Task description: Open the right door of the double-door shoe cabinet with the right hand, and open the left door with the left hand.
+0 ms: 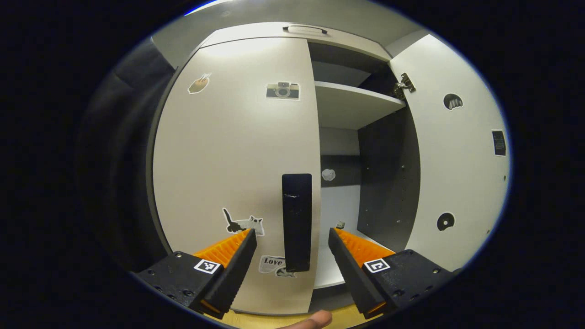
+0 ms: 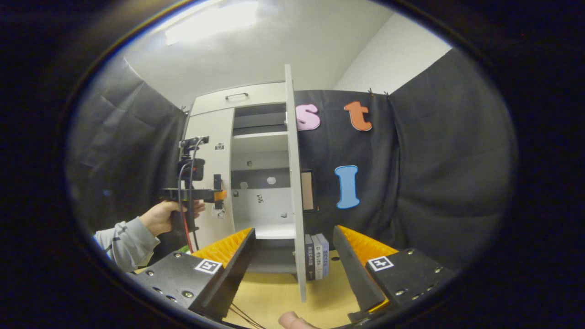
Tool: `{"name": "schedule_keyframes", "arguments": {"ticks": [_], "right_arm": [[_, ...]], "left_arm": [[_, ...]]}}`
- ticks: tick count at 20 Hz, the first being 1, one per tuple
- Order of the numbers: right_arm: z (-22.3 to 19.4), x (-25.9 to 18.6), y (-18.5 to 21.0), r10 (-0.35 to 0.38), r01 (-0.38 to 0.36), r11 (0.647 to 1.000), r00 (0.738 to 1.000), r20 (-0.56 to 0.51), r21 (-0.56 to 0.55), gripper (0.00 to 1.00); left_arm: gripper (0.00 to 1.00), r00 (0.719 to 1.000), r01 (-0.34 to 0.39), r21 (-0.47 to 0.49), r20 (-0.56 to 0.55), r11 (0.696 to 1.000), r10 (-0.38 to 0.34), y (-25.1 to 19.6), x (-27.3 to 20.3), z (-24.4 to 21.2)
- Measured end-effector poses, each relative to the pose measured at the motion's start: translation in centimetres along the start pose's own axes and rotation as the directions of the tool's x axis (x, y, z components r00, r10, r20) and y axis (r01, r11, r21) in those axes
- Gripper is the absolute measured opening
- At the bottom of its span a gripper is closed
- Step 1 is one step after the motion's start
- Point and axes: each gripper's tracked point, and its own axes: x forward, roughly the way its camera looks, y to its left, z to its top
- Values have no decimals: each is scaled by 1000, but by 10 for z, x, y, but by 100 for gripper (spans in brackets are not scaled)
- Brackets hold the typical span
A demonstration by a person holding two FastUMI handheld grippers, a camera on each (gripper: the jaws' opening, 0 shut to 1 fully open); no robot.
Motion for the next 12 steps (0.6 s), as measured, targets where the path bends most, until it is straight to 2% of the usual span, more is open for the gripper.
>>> {"name": "schedule_keyframes", "arguments": {"ticks": [1, 4, 6, 7, 8, 9, 12], "right_arm": [[-2, -3, 2, 5, -5, 1000, 1000, 1, -10, 97], [-7, -12, 5, 16, -16, 1000, 1000, 4, -24, 100], [-5, -18, 5, 17, -16, 1000, 1000, 16, -15, 97], [-4, -21, 4, 16, -16, 1000, 1000, 22, -7, 97], [-4, -23, 5, 15, -15, 1000, 1000, 28, 1, 97], [-4, -25, 4, 13, -13, 1000, 999, 31, 6, 97], [-3, -29, 1, 5, -6, 1000, 999, 38, 24, 100]], "left_arm": [[98, 1000, -12, -5, 6, 1000, 12, 2, 5, 1], [94, 999, 33, -14, 20, 999, -33, -7, 16, 4], [82, 1000, 9, -2, 19, 1000, -9, -1, 19, 3], [81, 1000, 0, 10, 28, 1000, 0, -2, 22, 6], [72, 999, -17, 25, 29, 1000, 17, 0, 20, 7], [72, 998, -58, 35, 29, 998, 58, 6, 23, 7], [53, 999, -46, 78, 26, 996, 44, -1, 21, 7]]}}
